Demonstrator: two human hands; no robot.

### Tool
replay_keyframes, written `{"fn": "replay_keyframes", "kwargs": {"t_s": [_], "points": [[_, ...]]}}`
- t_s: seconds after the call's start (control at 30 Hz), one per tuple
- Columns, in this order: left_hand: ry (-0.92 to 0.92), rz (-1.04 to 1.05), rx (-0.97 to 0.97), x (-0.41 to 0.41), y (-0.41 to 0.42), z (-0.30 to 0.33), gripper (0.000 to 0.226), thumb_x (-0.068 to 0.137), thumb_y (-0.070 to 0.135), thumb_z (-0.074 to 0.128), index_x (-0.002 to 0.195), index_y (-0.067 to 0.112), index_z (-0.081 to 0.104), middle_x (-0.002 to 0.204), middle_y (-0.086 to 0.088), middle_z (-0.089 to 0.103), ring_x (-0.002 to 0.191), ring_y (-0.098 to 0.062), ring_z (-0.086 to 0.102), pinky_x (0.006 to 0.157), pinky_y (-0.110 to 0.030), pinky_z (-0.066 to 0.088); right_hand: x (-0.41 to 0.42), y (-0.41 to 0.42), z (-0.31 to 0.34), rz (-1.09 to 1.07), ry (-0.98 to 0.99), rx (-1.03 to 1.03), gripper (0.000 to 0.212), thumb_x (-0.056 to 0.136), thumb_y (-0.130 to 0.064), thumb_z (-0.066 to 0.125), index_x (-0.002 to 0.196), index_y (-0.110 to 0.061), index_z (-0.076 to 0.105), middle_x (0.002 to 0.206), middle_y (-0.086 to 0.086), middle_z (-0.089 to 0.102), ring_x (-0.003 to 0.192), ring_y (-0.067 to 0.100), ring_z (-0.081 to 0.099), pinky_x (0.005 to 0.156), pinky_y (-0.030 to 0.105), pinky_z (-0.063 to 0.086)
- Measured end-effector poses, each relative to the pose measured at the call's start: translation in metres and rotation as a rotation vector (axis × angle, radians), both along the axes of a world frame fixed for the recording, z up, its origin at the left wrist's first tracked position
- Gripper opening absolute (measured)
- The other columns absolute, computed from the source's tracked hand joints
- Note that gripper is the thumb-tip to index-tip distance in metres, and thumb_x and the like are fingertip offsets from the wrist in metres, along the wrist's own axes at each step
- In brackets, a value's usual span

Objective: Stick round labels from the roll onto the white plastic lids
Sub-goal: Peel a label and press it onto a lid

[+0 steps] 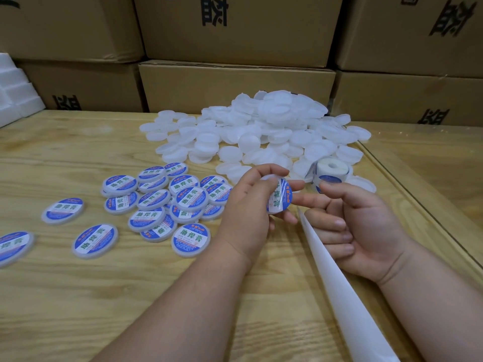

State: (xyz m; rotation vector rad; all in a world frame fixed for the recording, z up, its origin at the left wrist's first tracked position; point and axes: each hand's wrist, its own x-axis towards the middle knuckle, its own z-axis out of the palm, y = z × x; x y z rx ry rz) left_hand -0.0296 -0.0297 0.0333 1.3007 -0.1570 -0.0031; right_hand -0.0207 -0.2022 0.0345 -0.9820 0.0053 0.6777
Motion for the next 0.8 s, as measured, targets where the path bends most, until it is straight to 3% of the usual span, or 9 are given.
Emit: {"fn": "replay_keyframes", "kwargs": {"t_s": [0.23, 0.3, 0.5, 0.8], "points": [[0.002, 0.040, 0.020, 0.000, -0.002, -0.001, 0.023, 0.099, 0.025, 0.048, 0.090, 0.036, 0.066, 0.103, -0.001, 0.078, 0.056, -0.022, 0.062, 0.048, -0.028, 0.031, 0.000, 0.000, 0.001, -0.002, 0.004, 0.004, 0.047, 0.073, -0.037, 0.068, 0.106, -0.005, 0.077, 0.047, -0.005, 0.033, 0.034, 0.005, 0.023, 0.030, 0.013, 0.021], [0.003, 0.039, 0.034, 0.000, -0.002, -0.002, 0.020, 0.093, 0.021, 0.049, 0.094, 0.034, 0.064, 0.103, 0.001, 0.078, 0.056, -0.022, 0.062, 0.046, -0.025, 0.034, 0.000, 0.000, 0.001, -0.008, 0.006, 0.012, 0.049, 0.075, -0.037, 0.067, 0.110, -0.004, 0.076, 0.047, -0.005, 0.032, 0.035, 0.005, 0.020, 0.030, 0.013, 0.021], [-0.023, 0.073, -0.009, 0.003, -0.002, -0.007, 0.042, 0.086, -0.007, 0.040, 0.100, 0.024, 0.064, 0.097, -0.004, 0.078, 0.056, -0.015, 0.063, 0.042, -0.015, 0.042, 0.000, 0.000, 0.000, -0.019, 0.003, 0.019, 0.050, 0.079, -0.037, 0.064, 0.115, -0.004, 0.074, 0.047, -0.004, 0.032, 0.034, 0.006, 0.024, 0.031, 0.014, 0.022], [-0.028, 0.181, 0.062, 0.008, -0.003, -0.014, 0.037, 0.091, 0.003, 0.053, 0.106, 0.036, 0.058, 0.103, 0.008, 0.077, 0.057, -0.015, 0.064, 0.043, -0.014, 0.039, 0.001, 0.001, -0.001, -0.117, -0.025, 0.045, 0.046, 0.079, -0.035, 0.063, 0.117, -0.009, 0.073, 0.058, -0.003, 0.036, 0.041, 0.007, 0.022, 0.032, 0.016, 0.018]]}}
